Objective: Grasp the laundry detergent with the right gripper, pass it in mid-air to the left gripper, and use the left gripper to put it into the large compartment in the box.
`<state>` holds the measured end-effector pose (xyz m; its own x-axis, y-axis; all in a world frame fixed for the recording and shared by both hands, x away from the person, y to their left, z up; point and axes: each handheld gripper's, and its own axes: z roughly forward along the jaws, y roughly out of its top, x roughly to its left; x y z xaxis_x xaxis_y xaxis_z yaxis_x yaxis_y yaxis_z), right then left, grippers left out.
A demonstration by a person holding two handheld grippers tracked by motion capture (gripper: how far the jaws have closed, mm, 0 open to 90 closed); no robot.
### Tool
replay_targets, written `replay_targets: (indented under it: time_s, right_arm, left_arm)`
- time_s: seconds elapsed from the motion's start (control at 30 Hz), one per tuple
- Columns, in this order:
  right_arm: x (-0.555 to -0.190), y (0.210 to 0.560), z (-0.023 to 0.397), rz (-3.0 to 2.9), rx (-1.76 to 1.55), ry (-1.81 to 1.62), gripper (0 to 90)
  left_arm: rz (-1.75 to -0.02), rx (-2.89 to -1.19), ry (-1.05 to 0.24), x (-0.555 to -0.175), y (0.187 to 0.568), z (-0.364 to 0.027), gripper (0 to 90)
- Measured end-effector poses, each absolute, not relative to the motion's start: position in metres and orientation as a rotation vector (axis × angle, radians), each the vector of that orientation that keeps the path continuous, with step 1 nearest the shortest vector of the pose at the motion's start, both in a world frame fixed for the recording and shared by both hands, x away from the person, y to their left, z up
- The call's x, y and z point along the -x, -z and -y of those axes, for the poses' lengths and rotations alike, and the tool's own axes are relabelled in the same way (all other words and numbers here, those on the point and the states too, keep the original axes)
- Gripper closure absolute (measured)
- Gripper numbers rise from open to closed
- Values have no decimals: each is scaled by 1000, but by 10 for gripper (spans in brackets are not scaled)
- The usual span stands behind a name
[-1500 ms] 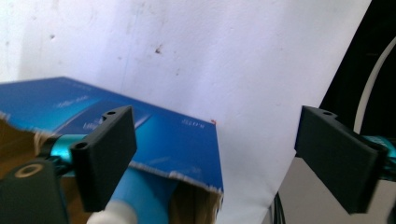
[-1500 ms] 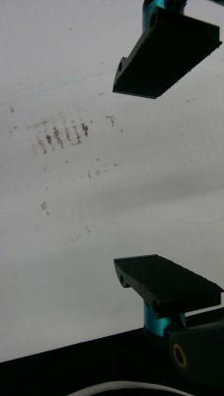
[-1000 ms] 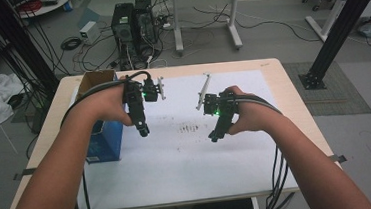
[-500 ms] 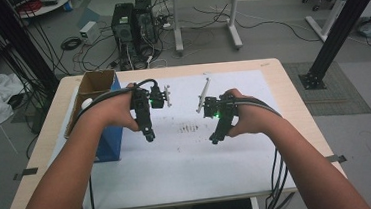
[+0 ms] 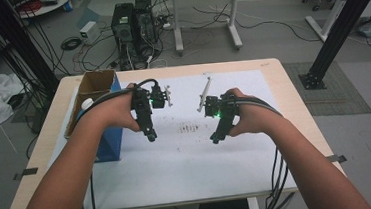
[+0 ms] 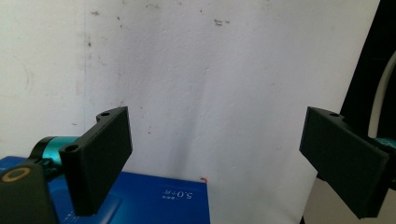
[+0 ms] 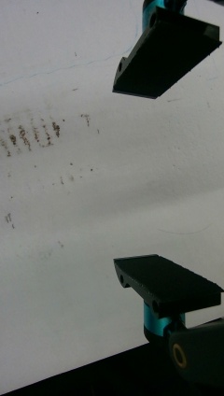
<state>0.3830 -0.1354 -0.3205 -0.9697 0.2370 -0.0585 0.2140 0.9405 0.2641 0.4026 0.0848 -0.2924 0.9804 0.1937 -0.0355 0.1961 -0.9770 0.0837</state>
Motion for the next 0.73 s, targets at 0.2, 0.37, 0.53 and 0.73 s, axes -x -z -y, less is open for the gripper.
replay_targets:
  time_s: [0.2, 0.37, 0.53, 0.73]
  right_arm:
    - [-383, 321, 136, -3013, -349, -381, 128]
    - [-384, 321, 135, -3011, -349, -377, 128]
    - [-384, 321, 134, -3011, -348, -372, 128]
    - [-382, 321, 134, -3010, -343, -371, 128]
  left_arm:
    - [-295, -3043, 37, -403, 293, -85, 94]
    - [-298, -3037, 31, -403, 292, -84, 94]
    - [-303, -3039, 32, -402, 292, -84, 94]
    - [-302, -3035, 36, -403, 292, -84, 94]
